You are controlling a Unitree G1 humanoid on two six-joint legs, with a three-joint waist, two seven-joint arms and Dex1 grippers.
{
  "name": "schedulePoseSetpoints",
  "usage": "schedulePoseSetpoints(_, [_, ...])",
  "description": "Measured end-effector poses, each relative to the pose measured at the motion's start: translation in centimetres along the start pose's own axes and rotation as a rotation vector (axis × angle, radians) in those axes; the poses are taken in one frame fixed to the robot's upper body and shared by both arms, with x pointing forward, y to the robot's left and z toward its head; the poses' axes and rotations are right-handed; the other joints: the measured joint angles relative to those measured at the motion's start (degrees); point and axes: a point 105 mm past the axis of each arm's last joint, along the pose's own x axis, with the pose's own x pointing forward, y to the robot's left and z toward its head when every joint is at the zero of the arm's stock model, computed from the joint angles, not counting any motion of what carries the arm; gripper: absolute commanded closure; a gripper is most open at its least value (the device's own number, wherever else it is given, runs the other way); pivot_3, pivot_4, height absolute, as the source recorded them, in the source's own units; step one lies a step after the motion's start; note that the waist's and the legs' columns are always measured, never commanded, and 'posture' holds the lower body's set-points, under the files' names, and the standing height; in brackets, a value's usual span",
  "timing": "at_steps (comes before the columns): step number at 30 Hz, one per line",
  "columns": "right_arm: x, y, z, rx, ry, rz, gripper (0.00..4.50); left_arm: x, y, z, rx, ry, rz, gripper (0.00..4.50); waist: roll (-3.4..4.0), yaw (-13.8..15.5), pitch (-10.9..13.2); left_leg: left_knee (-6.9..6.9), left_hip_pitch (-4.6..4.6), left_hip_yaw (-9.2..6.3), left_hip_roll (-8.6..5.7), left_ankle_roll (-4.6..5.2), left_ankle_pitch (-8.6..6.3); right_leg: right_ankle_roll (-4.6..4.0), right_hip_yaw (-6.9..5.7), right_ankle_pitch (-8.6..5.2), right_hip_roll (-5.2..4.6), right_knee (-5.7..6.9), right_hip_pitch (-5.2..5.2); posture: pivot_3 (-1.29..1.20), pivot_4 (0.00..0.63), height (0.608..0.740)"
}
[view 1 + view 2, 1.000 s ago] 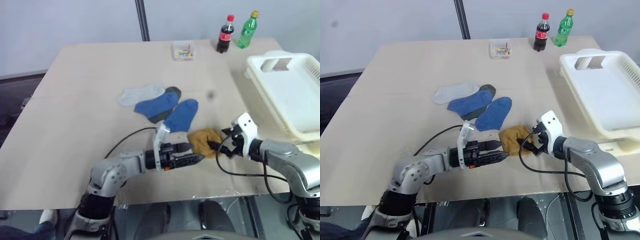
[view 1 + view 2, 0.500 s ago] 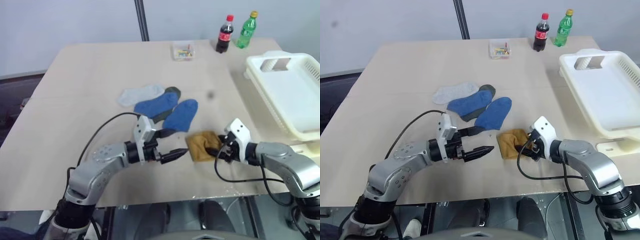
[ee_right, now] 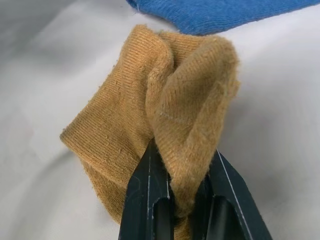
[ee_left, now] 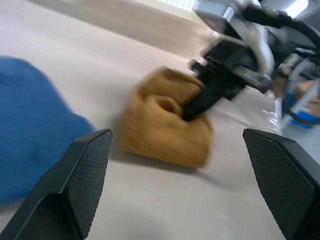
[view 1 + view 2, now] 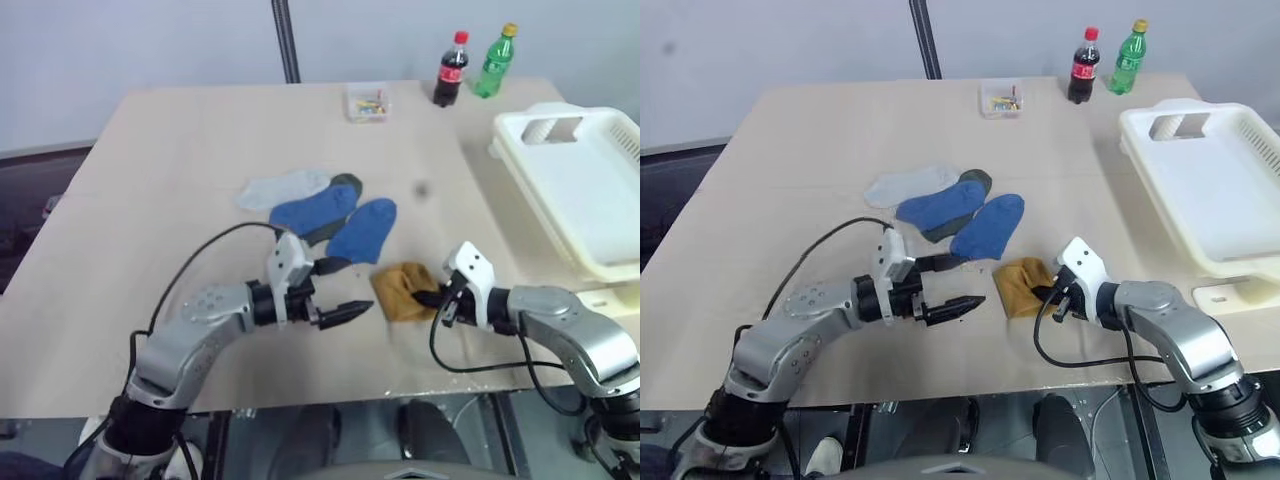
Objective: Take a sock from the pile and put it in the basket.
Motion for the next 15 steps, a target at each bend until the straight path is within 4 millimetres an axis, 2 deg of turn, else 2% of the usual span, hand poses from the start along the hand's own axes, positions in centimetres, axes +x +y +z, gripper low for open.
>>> schedulePoseSetpoints(3, [-1.1, -1.0, 0.5, 0.052, -0.015, -0.022, 4.45, 0.3, 0.4, 1.9, 0.063, -0.034, -0.009, 0.0, 0.0, -0.07, 0.03, 0.01, -0.06, 0.02, -0.06, -0.05, 0.03, 0.0, 0.03, 0.0, -0.04, -0.03, -0.03, 0.0, 0.15, 0.74])
schedulePoseSetpoints(7, [-3.9, -3.4, 2.5, 0.039, -0.045, -0.098, 4.45, 0.6, 0.4, 2.7, 0.099, -0.034, -0.02, 0.0, 0.01, -0.25, 0.08, 0.0, -0.17, 0.03, -0.03, -0.06, 0.03, 0.0, 0.03, 0.0, 0.0, -0.03, -0.16, 0.0, 0.15, 0.74])
schedulePoseSetpoints(10, [-7.3, -7.2, 6.8, -0.003, -0.132, -0.237, 4.45, 1.5, 0.2, 4.8, 0.112, -0.122, -0.033, 0.0, 0.1, -0.19, 0.31, 0.08, -0.24, 0.08, -0.05, -0.04, 0.04, 0.02, 0.04, 0.01, -0.02, 0.05, -0.24, 0.0, 0.15, 0.74])
schedulePoseSetpoints(12, [-10.7, -10.2, 9.8, -0.021, -0.198, -0.361, 4.45, 1.9, 0.1, 5.5, 0.099, -0.164, -0.032, 0.0, 0.09, -0.18, 0.31, 0.05, -0.25, 0.06, 0.01, -0.06, 0.05, 0.01, 0.01, 0.01, 0.04, -0.01, -0.24, 0.0, 0.15, 0.74])
schedulePoseSetpoints(15, [-13.2, -13.7, 10.1, 0.074, -0.231, -0.477, 4.45, 2.2, 0.0, 5.6, 0.081, -0.175, -0.027, 0.0, 0.06, -0.19, 0.33, 0.04, -0.4, 0.14, -0.01, -0.06, 0.05, 0.01, 0.05, 0.01, 0.02, -0.1, -0.33, 0.0, 0.15, 0.74])
